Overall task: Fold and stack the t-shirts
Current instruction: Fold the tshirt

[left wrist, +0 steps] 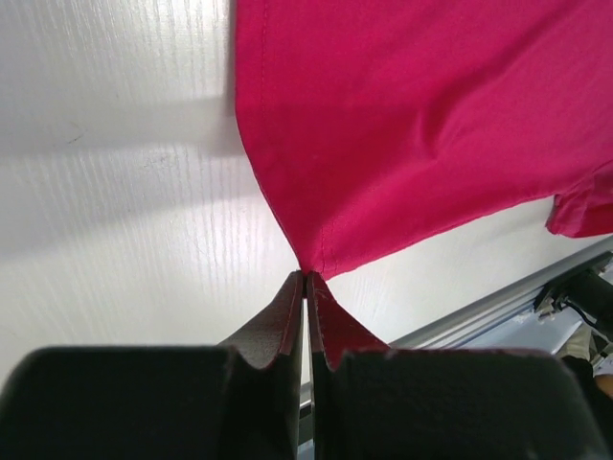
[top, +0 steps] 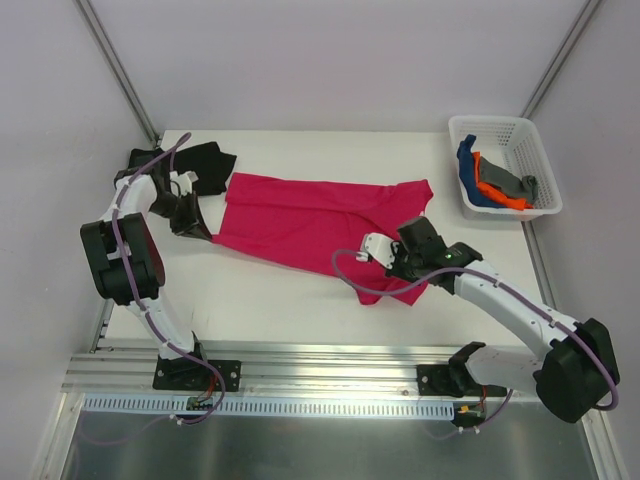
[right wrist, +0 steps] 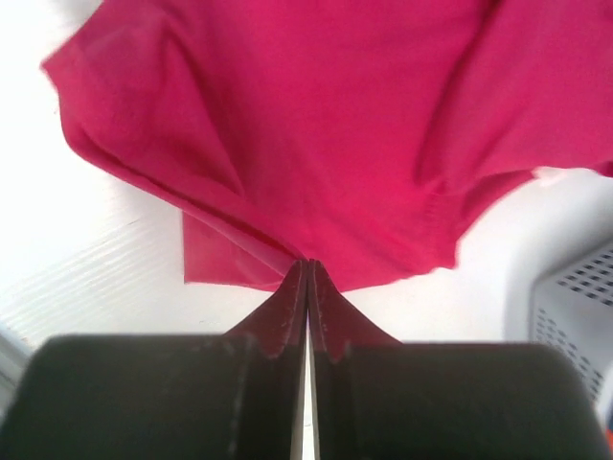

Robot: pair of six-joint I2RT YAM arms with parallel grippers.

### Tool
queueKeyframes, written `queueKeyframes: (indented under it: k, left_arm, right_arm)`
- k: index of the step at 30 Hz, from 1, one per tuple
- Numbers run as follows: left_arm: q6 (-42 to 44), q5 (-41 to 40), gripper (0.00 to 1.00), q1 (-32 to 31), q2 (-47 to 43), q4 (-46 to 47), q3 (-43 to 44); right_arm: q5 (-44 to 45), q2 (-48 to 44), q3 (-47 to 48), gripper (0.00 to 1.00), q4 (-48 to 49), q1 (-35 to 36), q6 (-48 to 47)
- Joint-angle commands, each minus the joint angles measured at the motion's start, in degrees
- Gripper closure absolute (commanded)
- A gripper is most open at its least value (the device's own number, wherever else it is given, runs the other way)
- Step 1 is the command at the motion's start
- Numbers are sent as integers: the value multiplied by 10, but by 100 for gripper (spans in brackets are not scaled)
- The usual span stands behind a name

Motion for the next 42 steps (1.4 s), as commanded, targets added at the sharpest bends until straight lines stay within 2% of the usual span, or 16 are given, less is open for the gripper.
queueKeyframes:
  k: [1, 14, 21, 23, 35, 42]
  left_arm:
    - [-4, 25, 100, -5, -8, -38, 46]
    - [-2, 30, 100, -42, 86, -64, 163]
    - [5, 17, 100, -44, 144, -65, 218]
    - [4, 19, 100, -43, 164, -67, 247]
    - [12, 17, 100, -44, 204, -68, 330]
    - [29, -16, 100, -47, 219, -68, 376]
  right_arm:
    - [13, -10, 54, 99, 7, -19, -18]
    - [28, 54, 170, 99, 33, -63, -49]
    - [37, 114, 218, 100, 51, -85, -65]
    - [41, 156, 250, 99, 59, -105, -71]
    - [69, 281, 390, 99, 85, -140, -77]
    - [73, 321, 428, 100, 91, -146, -66]
